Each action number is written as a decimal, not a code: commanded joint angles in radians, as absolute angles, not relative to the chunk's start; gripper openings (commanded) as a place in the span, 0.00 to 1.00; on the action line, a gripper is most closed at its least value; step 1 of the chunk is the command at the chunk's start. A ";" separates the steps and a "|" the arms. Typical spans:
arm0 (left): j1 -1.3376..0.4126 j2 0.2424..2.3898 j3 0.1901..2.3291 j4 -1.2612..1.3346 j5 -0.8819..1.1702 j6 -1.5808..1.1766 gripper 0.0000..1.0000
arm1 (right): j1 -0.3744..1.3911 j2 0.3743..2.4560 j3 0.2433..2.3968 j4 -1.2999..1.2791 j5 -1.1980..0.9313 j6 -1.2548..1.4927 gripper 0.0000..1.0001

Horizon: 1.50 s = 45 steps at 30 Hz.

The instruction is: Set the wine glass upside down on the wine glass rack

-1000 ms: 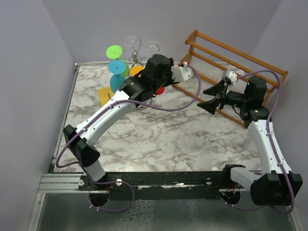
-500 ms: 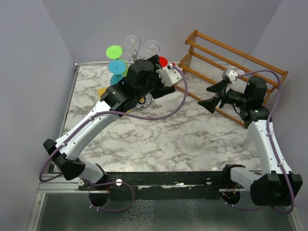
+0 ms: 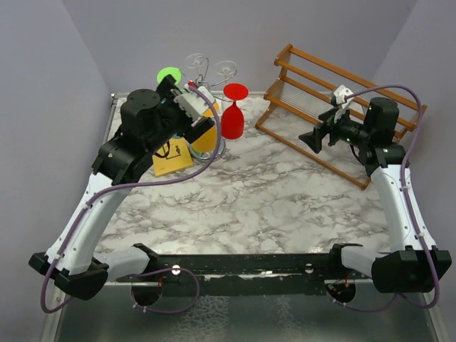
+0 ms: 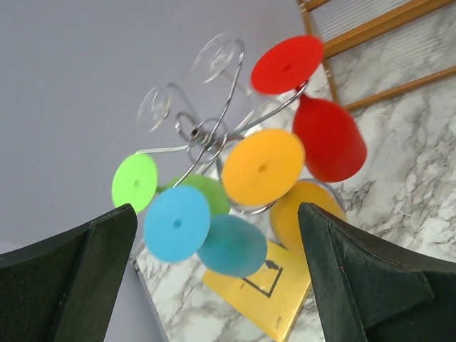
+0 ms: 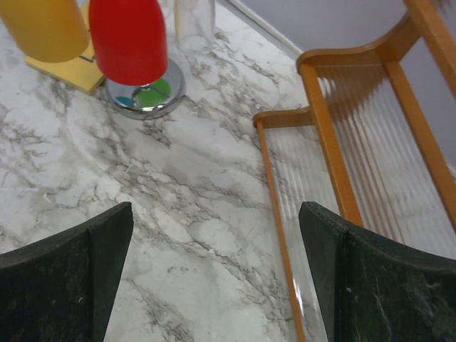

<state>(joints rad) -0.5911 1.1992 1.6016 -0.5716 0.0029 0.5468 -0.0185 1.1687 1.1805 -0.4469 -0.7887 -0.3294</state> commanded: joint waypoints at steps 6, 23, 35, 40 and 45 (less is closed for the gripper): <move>-0.312 1.016 1.428 -0.348 -0.126 0.241 0.99 | -0.011 1.161 1.282 -0.466 -0.450 -0.240 1.00; -0.201 0.891 1.157 -0.213 -0.182 0.170 0.99 | -0.011 1.012 1.211 -0.348 -0.216 -0.105 1.00; -0.169 0.926 1.226 -0.325 -0.183 0.115 0.99 | -0.011 0.925 1.221 -0.439 -0.238 -0.194 1.00; -0.158 0.898 1.173 -0.306 -0.138 0.119 0.99 | -0.011 0.902 1.205 -0.451 -0.243 -0.191 0.99; -0.145 0.883 1.154 -0.290 -0.138 0.109 0.99 | -0.011 0.892 1.195 -0.455 -0.245 -0.209 1.00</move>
